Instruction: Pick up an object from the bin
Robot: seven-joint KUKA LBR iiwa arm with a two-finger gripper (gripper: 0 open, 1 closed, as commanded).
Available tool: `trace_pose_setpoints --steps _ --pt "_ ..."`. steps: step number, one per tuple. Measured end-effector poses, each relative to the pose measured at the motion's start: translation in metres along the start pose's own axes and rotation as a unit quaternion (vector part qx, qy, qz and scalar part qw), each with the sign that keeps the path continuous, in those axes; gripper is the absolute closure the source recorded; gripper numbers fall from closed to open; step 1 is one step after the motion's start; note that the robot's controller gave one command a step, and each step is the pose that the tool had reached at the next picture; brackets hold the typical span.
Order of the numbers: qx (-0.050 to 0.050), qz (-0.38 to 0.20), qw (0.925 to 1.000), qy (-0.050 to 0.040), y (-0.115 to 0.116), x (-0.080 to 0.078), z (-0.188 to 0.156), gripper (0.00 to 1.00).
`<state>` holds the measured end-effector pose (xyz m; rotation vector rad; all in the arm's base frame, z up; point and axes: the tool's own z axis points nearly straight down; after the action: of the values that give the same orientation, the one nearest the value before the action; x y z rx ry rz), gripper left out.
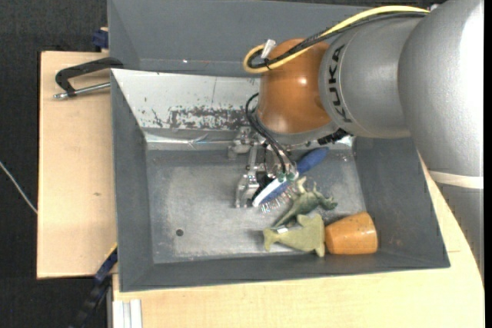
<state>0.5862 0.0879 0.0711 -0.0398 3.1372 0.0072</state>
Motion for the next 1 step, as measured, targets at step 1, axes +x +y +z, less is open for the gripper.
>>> trace_pose_setpoints --steps 1 --pt "-0.004 -0.035 0.9994 -0.0013 -0.1075 0.0361 -0.0025 0.0"
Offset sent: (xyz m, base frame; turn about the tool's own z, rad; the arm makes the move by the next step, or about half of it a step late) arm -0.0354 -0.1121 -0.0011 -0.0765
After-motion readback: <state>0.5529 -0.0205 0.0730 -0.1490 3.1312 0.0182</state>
